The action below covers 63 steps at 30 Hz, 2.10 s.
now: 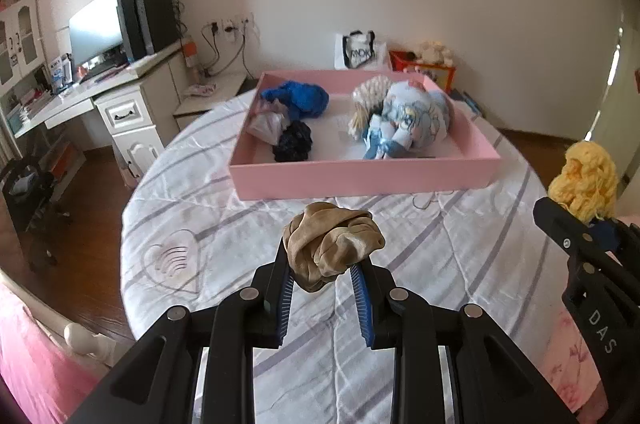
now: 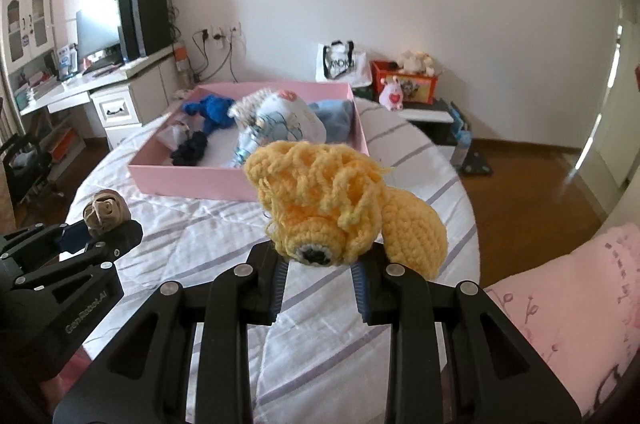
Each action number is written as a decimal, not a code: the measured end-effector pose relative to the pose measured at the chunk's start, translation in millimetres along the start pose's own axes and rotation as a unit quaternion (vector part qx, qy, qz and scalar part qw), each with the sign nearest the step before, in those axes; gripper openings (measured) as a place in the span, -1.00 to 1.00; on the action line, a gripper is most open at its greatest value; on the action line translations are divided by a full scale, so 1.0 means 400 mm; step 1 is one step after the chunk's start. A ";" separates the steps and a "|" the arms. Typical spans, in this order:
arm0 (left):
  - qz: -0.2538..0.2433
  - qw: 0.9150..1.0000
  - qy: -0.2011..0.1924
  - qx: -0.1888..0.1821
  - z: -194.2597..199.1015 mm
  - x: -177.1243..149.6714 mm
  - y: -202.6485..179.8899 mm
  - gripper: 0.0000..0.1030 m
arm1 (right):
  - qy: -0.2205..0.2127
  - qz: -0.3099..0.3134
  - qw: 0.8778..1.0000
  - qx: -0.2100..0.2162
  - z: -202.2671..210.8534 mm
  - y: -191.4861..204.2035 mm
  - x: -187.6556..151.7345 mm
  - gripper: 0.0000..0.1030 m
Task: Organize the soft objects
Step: 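Lift the yellow toy and beige scrunchie and hold them raised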
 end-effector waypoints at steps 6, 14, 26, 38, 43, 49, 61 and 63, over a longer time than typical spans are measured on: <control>0.002 1.000 -0.028 0.001 0.109 -0.016 -0.003 -0.53 | -0.015 -0.003 1.000 0.014 0.066 0.010 0.007 -0.50; 0.002 0.998 -0.061 0.009 0.251 -0.052 -0.007 -0.53 | -0.043 0.003 0.999 0.024 0.159 0.028 0.013 -0.50; -0.017 0.991 -0.135 0.020 0.482 -0.093 -0.047 -0.53 | -0.108 0.003 0.993 0.035 0.325 0.032 0.038 -0.49; -0.025 0.981 -0.190 0.022 0.645 -0.165 -0.067 -0.53 | -0.160 0.008 0.986 0.040 0.447 0.037 0.050 -0.49; -0.025 0.979 -0.202 0.026 0.673 -0.195 -0.070 -0.53 | -0.169 0.008 0.985 0.040 0.470 0.032 0.047 -0.48; -0.025 0.977 -0.207 0.030 0.682 -0.219 -0.079 -0.53 | -0.171 0.009 0.984 0.039 0.477 0.025 0.041 -0.48; -0.022 0.979 -0.199 0.031 0.657 -0.209 -0.079 -0.53 | -0.169 0.010 0.985 0.035 0.485 0.032 0.042 -0.48; -0.022 0.979 -0.199 0.031 0.655 -0.203 -0.079 -0.53 | -0.168 0.011 0.985 0.036 0.485 0.031 0.042 -0.48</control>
Point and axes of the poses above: each gripper's, at about its wrist camera, not at the fingertips, and z roughly against the way its jaws point, y to its left, x to its top, the point moved 9 cm from there along -z, roughly the way its jaws point, and after that the axes turned 8 degrees about -x, right-handed, at the moved point
